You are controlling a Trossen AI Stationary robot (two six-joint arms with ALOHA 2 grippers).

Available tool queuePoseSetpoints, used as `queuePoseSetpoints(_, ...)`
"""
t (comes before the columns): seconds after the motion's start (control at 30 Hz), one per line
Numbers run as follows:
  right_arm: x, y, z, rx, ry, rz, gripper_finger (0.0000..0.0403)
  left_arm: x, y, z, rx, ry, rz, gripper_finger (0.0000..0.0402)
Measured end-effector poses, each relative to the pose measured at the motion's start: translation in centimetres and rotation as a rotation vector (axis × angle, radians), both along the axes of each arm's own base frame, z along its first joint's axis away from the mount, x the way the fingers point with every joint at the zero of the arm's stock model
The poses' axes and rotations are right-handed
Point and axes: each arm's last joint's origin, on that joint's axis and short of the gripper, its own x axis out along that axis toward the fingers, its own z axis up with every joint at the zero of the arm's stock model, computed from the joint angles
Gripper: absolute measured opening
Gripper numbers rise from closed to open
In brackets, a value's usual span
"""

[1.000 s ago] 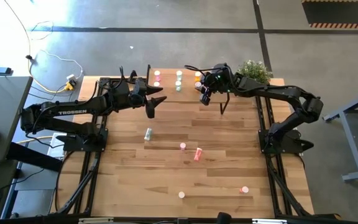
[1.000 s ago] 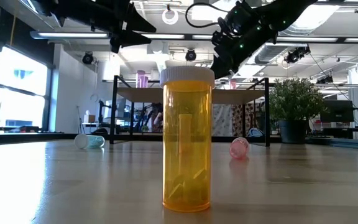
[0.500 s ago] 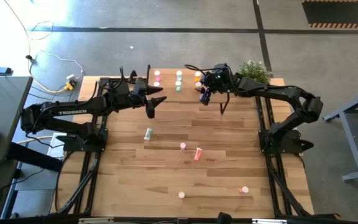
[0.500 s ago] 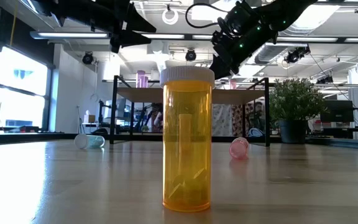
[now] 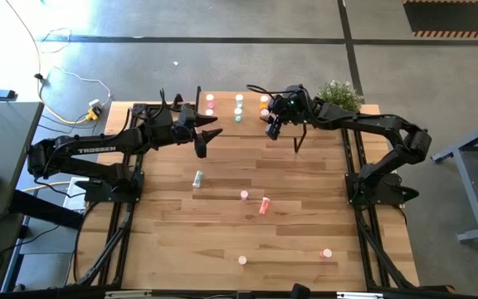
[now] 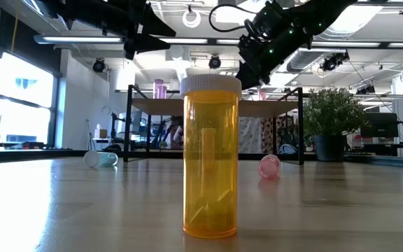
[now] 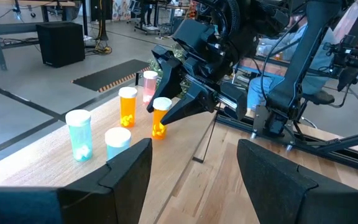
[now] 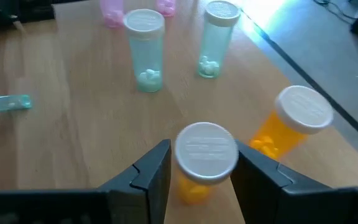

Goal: Pick and place medicine bottles onto shelf by color
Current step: Put the left yellow pill bottle on the shelf aligned with the yellow pill bottle

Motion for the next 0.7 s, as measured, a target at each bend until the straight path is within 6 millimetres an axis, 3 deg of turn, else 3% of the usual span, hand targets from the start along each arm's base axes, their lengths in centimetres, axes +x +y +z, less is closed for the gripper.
queuePoseSetpoints(0.7, 0.05, -0.01, 0.08, 0.035, -0.026, -0.027, 0.0147, 0.00, -0.01, 0.00, 0.000, 0.000, -0.001, 0.0225)
